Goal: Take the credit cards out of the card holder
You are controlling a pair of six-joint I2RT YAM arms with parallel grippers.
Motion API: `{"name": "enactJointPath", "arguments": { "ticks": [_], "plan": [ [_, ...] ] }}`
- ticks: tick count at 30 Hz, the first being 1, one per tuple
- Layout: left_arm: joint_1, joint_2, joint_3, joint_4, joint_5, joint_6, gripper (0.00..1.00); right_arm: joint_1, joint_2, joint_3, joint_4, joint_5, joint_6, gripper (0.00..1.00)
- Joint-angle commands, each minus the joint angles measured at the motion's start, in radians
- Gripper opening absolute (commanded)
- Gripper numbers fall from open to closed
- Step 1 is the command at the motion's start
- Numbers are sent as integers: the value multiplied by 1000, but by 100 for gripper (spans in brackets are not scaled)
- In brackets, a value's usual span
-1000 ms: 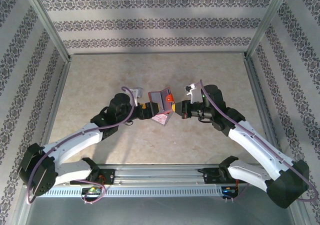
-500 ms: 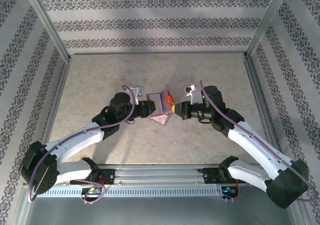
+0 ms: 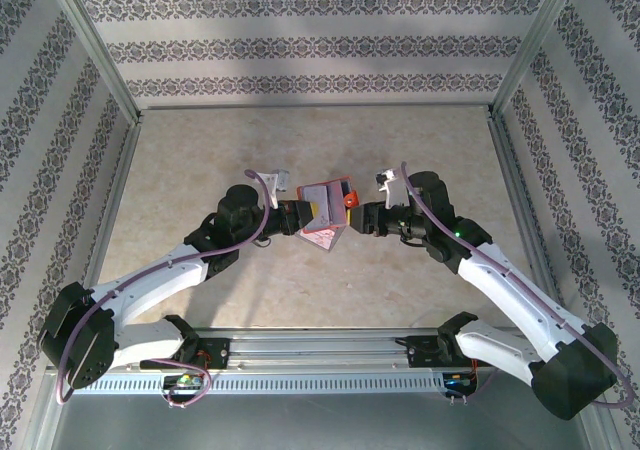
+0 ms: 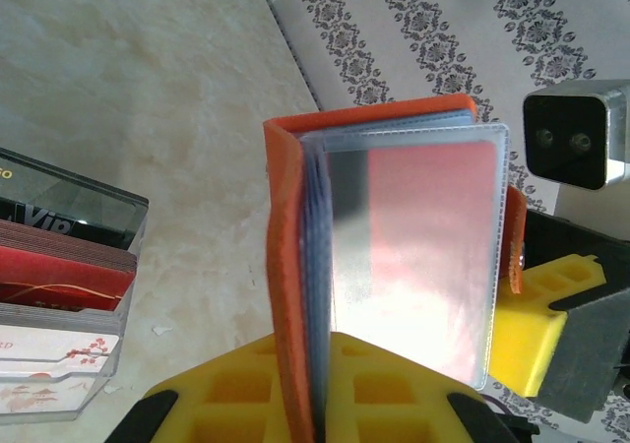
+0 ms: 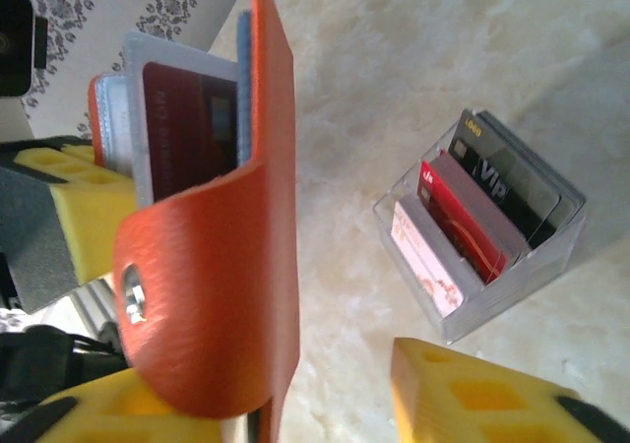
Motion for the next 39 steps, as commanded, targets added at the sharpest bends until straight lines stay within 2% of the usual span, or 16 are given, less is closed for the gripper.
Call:
{"name": "enactJointPath", "arguments": {
  "ticks": [1,5,9,11,15,19,20,23,26,29,34,36,39],
  "plan": [
    [10,-1,6,92,32,-7,0,-6,-3,-2,10,-26,-7,54],
    [10,22,5,125,44,-21,0,16,14,-4,47,-47,12,62],
    [10,42,7,150,63,-30,0,43,30,5,81,-46,28,65],
    [10,49,5,170,75,-38,0,53,43,10,87,-41,28,57],
    [10,56,-1,202,91,-52,0,53,51,7,100,-46,38,49],
    [10,64,-6,223,99,-63,0,53,50,6,92,-55,40,34],
    [10,65,-8,226,99,-64,3,53,45,6,85,-43,39,27],
    [11,49,-7,189,85,-48,18,49,21,1,69,-19,33,14],
    [19,16,-7,129,66,-26,28,37,8,3,50,-18,28,1],
    [48,-37,-35,111,63,-34,40,26,-1,1,44,-26,29,0],
    [79,-89,-64,110,68,-53,49,17,-7,-1,46,-28,27,0],
    [96,-146,-82,115,79,-51,67,16,-6,1,51,-36,26,0],
    [96,-141,-82,138,96,-56,75,17,-4,1,65,-44,32,0]
  ]
}}
